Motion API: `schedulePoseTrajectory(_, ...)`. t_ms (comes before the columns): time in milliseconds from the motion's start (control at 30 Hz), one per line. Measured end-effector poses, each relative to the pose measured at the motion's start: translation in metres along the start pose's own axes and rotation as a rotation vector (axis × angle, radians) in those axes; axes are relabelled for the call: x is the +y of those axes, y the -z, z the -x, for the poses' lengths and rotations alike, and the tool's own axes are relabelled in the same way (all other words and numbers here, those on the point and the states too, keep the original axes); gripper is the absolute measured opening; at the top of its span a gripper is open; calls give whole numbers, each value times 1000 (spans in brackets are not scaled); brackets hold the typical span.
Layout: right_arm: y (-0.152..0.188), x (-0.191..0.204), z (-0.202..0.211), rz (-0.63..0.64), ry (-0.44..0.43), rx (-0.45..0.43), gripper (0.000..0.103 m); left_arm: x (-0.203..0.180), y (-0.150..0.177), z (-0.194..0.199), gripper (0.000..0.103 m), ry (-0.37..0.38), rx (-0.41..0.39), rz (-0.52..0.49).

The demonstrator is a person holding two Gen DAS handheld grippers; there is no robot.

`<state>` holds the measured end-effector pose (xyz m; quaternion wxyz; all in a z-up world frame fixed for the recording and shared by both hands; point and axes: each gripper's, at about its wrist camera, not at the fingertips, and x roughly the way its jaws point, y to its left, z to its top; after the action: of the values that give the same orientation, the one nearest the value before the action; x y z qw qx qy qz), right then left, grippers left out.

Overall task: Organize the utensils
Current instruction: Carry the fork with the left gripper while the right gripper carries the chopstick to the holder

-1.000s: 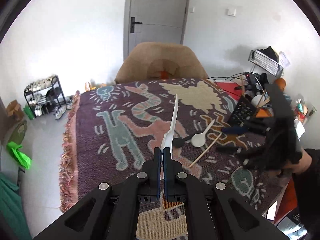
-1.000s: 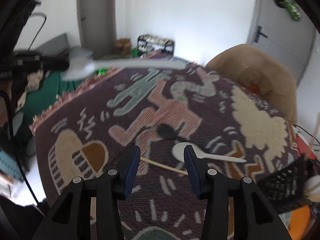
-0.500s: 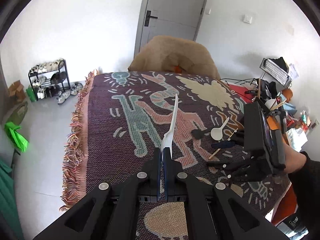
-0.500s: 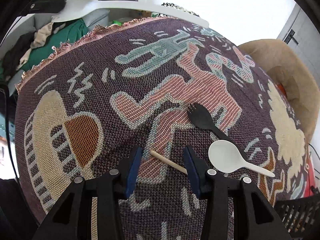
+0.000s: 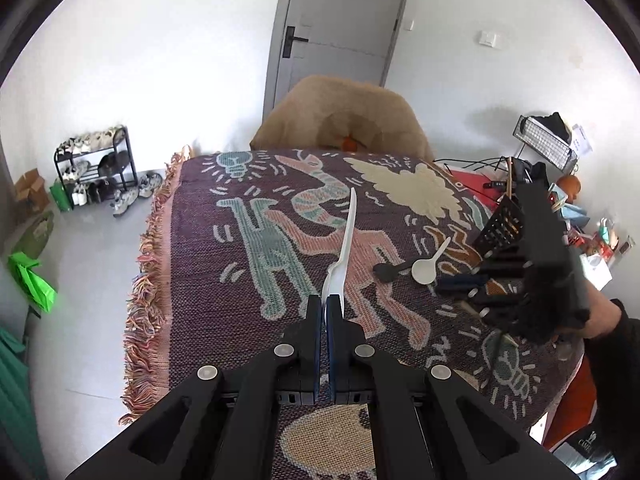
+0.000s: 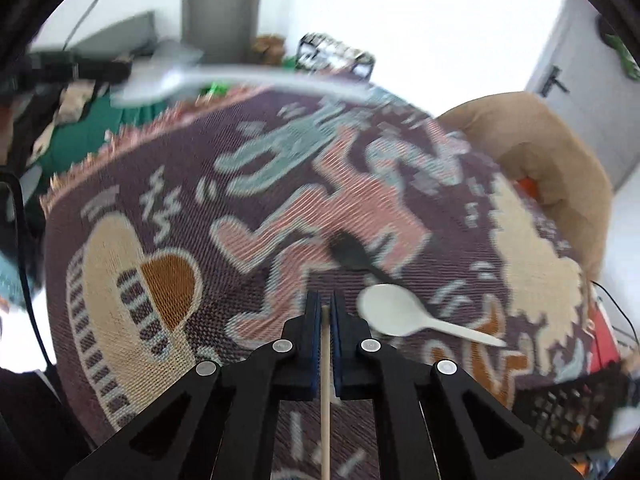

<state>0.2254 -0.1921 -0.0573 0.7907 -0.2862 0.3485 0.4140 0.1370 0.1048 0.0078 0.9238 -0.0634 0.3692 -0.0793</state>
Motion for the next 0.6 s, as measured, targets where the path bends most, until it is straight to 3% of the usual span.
schedulePoseTrajectory(300,24,-38,81,-182,89,-207,5,-24,-8,1,2,14,-9,-39)
schedulePoseTrajectory(600,86,-56,138,-327,165,-349,6,-48,-14,2,2,21,-10,-81)
